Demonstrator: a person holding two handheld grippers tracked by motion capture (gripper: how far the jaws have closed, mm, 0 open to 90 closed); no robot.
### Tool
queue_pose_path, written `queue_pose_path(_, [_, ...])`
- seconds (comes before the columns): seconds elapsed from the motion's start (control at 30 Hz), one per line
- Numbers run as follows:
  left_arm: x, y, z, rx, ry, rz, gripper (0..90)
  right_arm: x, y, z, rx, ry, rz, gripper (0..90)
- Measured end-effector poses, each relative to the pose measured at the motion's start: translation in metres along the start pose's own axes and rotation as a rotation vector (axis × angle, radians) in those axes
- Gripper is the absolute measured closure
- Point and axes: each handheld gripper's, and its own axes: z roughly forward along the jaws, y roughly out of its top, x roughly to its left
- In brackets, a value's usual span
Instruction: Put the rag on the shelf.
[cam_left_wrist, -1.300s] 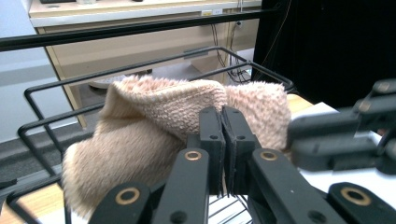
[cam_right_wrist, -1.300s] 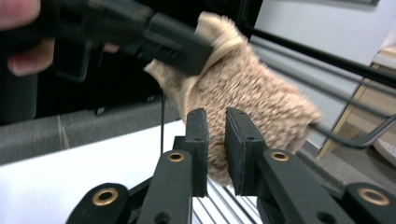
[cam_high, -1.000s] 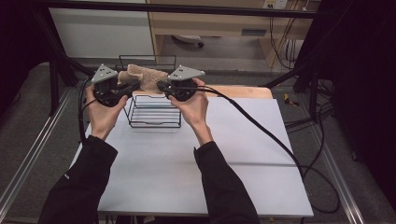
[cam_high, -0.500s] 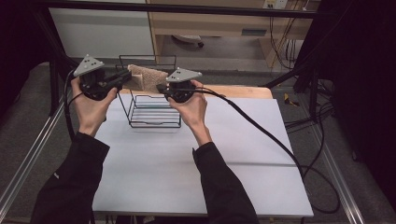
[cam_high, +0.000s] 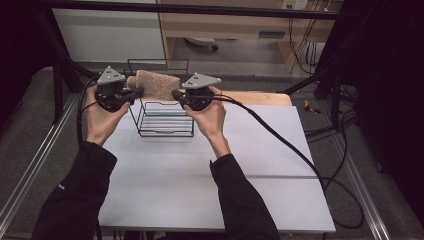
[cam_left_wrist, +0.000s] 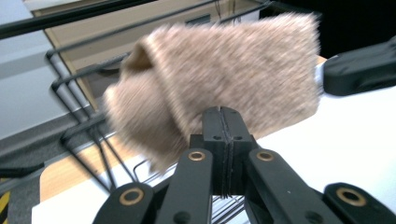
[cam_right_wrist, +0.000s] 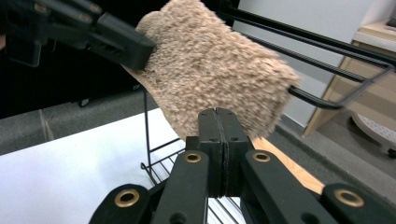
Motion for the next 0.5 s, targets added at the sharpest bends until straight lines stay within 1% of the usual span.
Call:
queue_pose_path(0.03, [0.003, -0.002, 0.0, -0.001, 0.007, -0.003, 88.7, 0.0, 0.0, -0.001, 0.0, -0.001, 0.0, 88.6])
queue_pose_path(0.07, [0.005, -0.004, 0.001, -0.007, 0.003, -0.015, 88.5, 0.0, 0.0, -0.001, 0.001, 0.0, 0.005, 87.6])
queue_pose_path(0.17, [0.007, -0.01, 0.003, -0.032, -0.021, -0.041, 87.0, -0.001, -0.001, -0.003, -0.001, 0.005, 0.011, 85.2])
queue_pose_path(0.2, [0.006, -0.011, 0.002, -0.038, -0.029, -0.042, 85.9, 0.0, -0.002, -0.005, 0.004, 0.008, 0.012, 83.6])
queue_pose_path(0.3, [0.003, -0.016, -0.003, -0.044, -0.043, -0.037, 81.8, 0.0, -0.006, -0.01, 0.0, 0.03, 0.042, 78.1])
queue_pose_path(0.37, [0.0, -0.021, -0.007, -0.042, -0.061, -0.037, 77.7, -0.001, -0.01, -0.016, 0.004, 0.032, 0.053, 73.7])
queue_pose_path(0.43, [-0.004, -0.028, -0.01, -0.029, -0.084, -0.037, 72.3, 0.0, -0.015, -0.022, 0.01, 0.033, 0.07, 67.2])
queue_pose_path(0.5, [-0.008, -0.037, -0.011, -0.011, -0.103, -0.038, 67.0, 0.0, -0.023, -0.028, 0.016, 0.045, 0.09, 61.0])
